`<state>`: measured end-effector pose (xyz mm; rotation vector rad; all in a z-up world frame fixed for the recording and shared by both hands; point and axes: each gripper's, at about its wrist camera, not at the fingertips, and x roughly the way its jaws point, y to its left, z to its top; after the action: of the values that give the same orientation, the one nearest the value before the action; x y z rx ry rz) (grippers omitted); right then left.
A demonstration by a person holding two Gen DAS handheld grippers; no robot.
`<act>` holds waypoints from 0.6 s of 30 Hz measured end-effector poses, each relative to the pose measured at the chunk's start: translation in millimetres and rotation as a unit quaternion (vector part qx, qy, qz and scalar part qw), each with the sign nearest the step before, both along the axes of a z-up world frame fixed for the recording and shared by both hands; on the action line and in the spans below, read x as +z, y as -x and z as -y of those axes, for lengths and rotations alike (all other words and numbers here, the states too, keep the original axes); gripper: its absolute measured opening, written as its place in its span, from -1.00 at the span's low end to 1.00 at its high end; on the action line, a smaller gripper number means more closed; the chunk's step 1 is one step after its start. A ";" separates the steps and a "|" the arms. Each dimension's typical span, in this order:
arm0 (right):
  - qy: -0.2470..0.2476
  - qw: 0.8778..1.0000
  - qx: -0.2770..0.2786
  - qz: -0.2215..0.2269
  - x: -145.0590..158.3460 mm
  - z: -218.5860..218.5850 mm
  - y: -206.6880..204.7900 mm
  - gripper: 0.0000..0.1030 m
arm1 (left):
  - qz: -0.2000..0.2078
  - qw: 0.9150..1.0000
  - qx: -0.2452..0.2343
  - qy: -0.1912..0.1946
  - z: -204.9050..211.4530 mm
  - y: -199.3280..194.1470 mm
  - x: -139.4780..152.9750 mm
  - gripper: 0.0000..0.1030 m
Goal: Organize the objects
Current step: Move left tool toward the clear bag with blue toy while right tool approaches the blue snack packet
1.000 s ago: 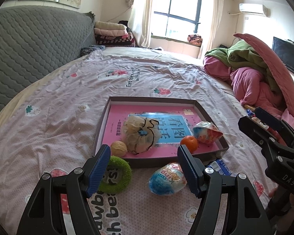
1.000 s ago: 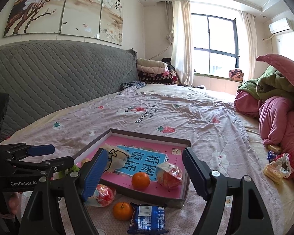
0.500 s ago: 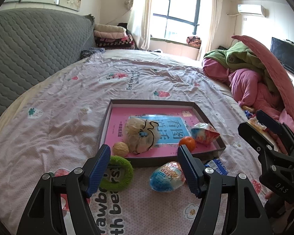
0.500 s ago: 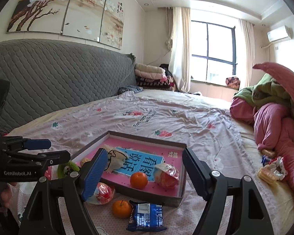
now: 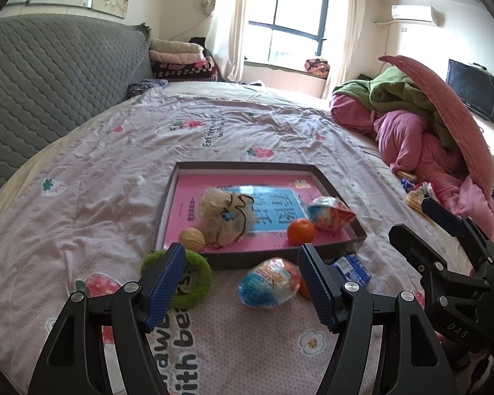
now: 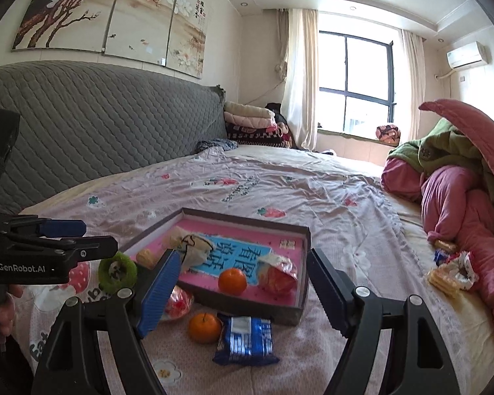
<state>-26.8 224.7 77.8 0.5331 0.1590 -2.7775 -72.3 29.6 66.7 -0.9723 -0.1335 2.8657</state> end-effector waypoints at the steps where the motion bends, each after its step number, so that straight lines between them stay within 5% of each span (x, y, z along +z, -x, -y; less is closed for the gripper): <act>1: -0.002 1.000 -0.002 0.001 -1.4 -0.7 -0.9 0.52 | 0.002 1.000 -0.002 0.001 -1.6 -1.0 -2.0 0.40; 18: -0.008 1.000 -0.009 0.021 -17.6 -5.9 -10.9 0.52 | 0.019 0.999 -0.024 0.012 -16.6 -9.1 -17.2 0.40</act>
<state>-15.9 230.5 60.1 0.6001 0.1672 -2.7815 -63.2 46.2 49.5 -1.0203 -0.0785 2.8137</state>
